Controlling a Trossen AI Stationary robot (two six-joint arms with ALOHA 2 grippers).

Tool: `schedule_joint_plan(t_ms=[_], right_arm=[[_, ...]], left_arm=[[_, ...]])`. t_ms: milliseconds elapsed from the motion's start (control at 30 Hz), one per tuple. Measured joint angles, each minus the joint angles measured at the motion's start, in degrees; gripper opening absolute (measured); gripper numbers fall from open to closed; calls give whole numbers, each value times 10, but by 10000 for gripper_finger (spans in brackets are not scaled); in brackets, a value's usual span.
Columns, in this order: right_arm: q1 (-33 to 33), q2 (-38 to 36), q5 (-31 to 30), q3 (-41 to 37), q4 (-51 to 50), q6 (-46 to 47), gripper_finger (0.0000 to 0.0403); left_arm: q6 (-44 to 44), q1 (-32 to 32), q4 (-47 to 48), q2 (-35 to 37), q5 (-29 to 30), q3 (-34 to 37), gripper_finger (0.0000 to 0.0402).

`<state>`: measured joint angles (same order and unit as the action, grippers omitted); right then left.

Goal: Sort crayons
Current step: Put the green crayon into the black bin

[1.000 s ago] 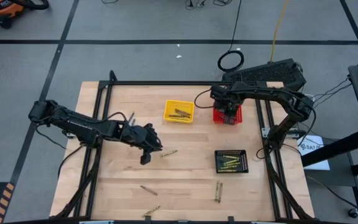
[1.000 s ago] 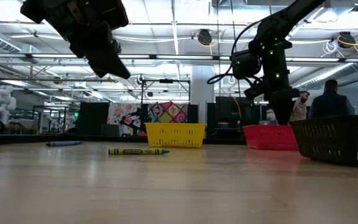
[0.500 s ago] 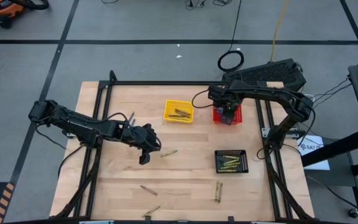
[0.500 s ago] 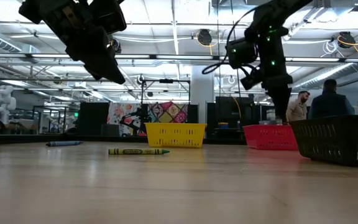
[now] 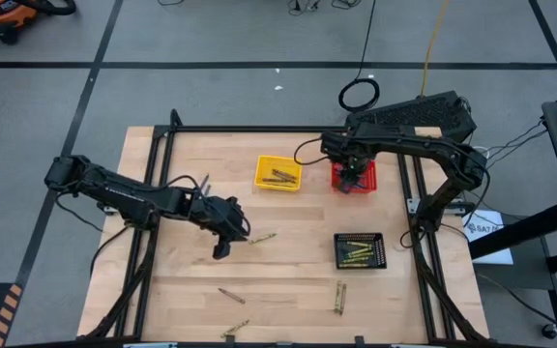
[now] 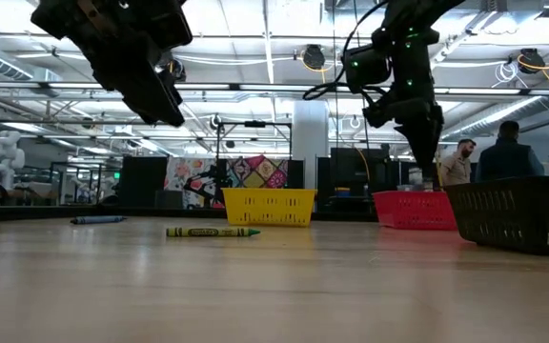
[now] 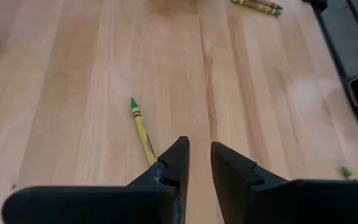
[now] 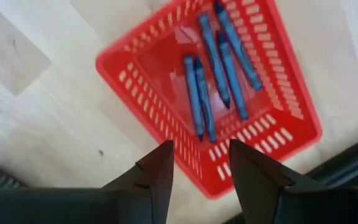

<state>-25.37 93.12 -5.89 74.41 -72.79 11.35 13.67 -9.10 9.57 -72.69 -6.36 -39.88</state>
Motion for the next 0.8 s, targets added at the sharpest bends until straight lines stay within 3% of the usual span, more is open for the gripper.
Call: schedule_joint_plan(t_ms=[233, 533, 800], right_arm=[[27, 0, 1, 0, -43, 43, 141], [99, 0, 2, 0, -124, 128, 141], [155, 0, 2, 0, -132, 152, 141]], left_arm=[[-4, 0, -5, -60, 25, 0, 110], [7, 0, 6, -156, 48, -62, 113], [9, 5, 15, -205, 60, -101, 113]])
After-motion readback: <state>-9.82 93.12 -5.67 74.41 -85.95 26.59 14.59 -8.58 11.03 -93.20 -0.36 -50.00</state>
